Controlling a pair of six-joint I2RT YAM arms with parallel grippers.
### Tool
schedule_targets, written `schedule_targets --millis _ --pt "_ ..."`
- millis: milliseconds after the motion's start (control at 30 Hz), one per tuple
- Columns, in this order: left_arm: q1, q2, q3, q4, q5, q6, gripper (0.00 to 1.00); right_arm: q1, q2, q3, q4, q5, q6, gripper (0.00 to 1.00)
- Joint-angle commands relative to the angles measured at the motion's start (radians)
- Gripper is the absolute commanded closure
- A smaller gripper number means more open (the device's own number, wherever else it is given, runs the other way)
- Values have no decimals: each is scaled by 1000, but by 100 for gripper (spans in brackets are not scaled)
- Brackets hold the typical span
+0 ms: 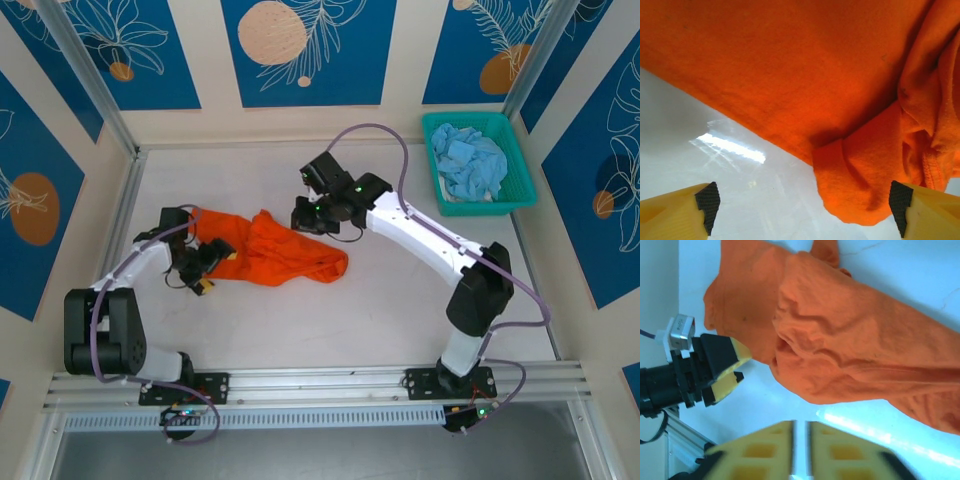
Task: Fold and stack the t-shirts
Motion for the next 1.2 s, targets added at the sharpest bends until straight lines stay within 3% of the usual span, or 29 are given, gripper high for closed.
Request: schedule_targets --millis 0,100,300,433,533,633,700,933,1167 --pt "-10 -12 27 -12 -24 -37 14 38 121 66 9 -45 20 64" --pt "-9 -35 43 -98 -127 -39 19 83 298 308 -148 24 -4 55" --pt "-10 -58 9 -125 -148 -44 18 131 658 781 -384 130 -33 38" --pt "-9 -110 -11 -179 -220 -21 16 136 802 912 -443 179 -35 35" --pt "-8 -128 -36 -182 -215 -15 15 138 827 875 -388 144 -58 43" --pt "-8 -138 -46 -172 -201 -17 15 126 832 864 -393 111 -42 70" --pt "-7 -140 -41 -171 -196 -12 15 122 802 847 -400 115 -39 79" --pt "-12 -126 -50 -82 -83 -12 16 120 487 567 -238 65 -55 92" --pt "-84 -116 9 -3 -18 39 15 77 84 67 -53 -8 -24 99"
